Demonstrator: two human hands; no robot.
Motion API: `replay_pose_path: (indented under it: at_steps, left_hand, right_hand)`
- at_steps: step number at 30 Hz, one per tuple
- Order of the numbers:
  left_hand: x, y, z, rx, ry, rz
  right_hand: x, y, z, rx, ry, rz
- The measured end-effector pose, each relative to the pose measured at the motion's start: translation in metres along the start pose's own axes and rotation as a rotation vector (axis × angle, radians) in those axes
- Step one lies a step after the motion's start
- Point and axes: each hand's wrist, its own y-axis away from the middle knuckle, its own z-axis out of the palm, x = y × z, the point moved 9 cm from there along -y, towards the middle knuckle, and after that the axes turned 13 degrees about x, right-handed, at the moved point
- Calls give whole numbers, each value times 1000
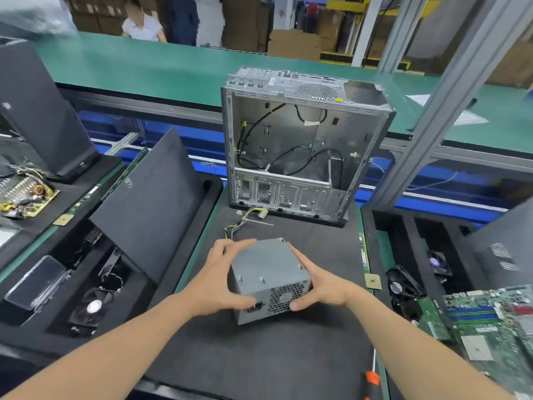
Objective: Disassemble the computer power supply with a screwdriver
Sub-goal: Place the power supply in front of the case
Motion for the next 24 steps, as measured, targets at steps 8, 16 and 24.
replay_pose_path:
  at_steps: [8,16,24]
  left_hand:
    - [9,-34,-11,-199,298,-411]
    - [-22,-45,-7,-210,496,-639]
    - [0,-54,1,-314,593,-351]
  right_hand:
    - [-7,22,4,19,-95,146]
    - [-77,9,-30,562,16,-112]
    - [-113,13,-78,802,-302,-127]
